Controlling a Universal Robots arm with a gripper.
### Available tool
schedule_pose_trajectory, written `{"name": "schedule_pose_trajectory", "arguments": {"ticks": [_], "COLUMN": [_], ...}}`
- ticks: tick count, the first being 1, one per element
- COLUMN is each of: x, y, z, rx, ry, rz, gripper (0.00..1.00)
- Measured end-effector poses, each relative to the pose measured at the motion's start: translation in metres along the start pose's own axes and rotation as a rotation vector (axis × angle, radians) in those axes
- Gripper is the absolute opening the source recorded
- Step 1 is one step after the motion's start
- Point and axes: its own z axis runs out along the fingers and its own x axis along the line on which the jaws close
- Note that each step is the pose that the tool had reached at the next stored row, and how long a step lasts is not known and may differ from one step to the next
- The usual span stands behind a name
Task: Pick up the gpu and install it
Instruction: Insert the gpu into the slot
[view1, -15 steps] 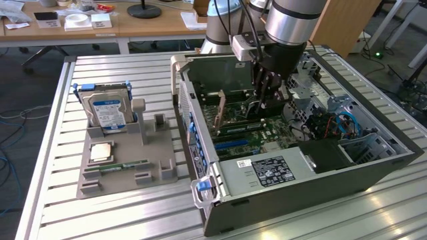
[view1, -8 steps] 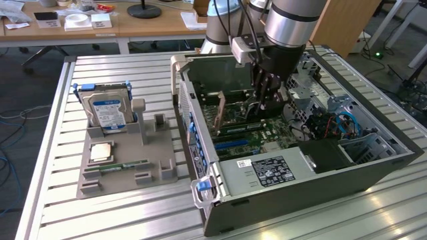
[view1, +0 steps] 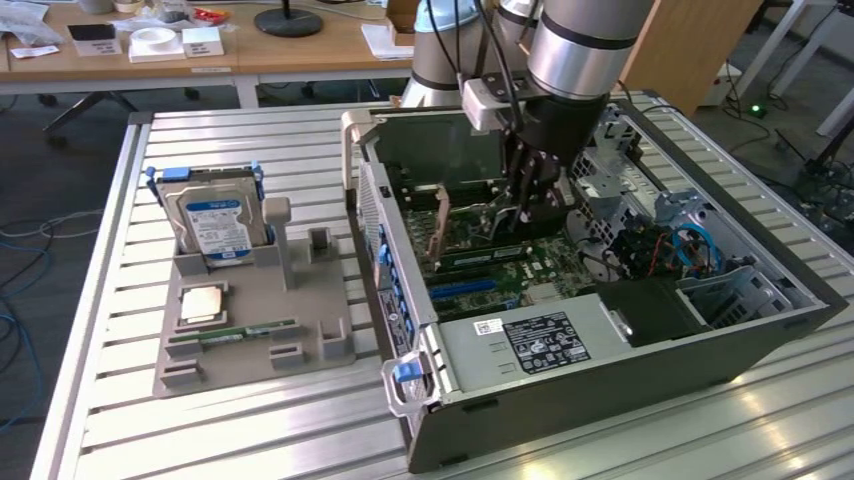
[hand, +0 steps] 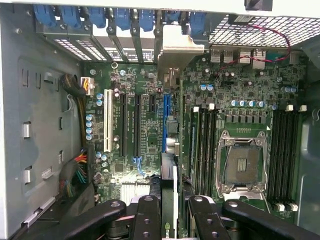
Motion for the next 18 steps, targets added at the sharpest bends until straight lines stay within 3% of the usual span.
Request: {"name": "schedule_pose_trajectory", "arguments": {"ticks": [3,4,18], "x": [0.0,0.001,0.001], "y": [0.0001,0.0002,0.0004], "z": [0.0048,0.0205,0.0216], "rx": [-0.0001,-0.0001,-0.0001], "ry": [0.0003,0.0003,0.0002], "rz": [0.0,0.0,0.0], "gripper": [0.26,0.26,0.26]}}
